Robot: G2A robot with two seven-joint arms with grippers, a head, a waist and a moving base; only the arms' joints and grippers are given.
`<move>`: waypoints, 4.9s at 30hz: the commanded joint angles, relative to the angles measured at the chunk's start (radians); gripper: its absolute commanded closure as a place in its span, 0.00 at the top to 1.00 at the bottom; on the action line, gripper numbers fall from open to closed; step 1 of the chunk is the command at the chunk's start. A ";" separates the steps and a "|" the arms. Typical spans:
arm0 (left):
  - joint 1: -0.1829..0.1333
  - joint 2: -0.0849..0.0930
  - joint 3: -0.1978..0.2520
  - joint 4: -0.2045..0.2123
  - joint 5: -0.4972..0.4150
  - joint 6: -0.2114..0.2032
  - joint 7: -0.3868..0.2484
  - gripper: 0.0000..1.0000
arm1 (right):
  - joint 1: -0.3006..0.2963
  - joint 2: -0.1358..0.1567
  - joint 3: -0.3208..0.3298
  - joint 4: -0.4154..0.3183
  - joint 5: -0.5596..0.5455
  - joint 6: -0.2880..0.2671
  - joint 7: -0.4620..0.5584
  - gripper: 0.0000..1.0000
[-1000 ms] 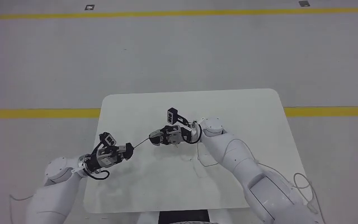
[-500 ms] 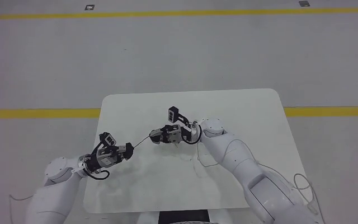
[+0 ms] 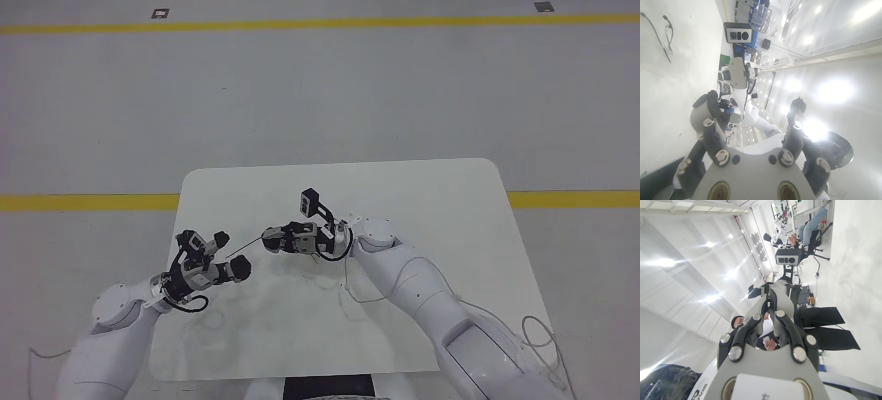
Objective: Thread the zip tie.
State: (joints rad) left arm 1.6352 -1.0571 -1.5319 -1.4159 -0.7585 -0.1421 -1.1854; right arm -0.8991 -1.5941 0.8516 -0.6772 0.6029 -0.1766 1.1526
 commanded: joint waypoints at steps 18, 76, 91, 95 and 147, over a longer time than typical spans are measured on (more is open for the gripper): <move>0.002 0.005 0.017 -0.003 0.029 -0.012 0.050 0.28 | -0.052 0.019 0.008 -0.093 -0.055 0.077 -0.064 0.00; -0.009 0.025 0.064 0.016 0.026 -0.054 0.096 0.20 | -0.080 0.018 -0.021 -0.151 -0.084 0.099 -0.123 0.00; -0.022 0.030 0.070 0.025 0.030 -0.052 0.095 0.00 | -0.071 0.024 -0.014 -0.142 -0.093 0.104 -0.123 1.00; -0.021 0.036 0.054 0.026 0.034 -0.058 0.072 0.00 | -0.072 0.045 0.032 -0.136 -0.106 0.087 -0.127 1.00; -0.025 0.023 -0.165 0.033 0.070 -0.198 -0.099 0.00 | -0.106 0.145 -0.064 -0.545 -1.034 0.256 -0.367 1.00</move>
State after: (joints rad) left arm 1.6106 -1.0345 -1.6966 -1.3833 -0.6882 -0.3400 -1.2842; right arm -1.0048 -1.4494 0.7877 -1.2225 -0.4311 0.0786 0.7850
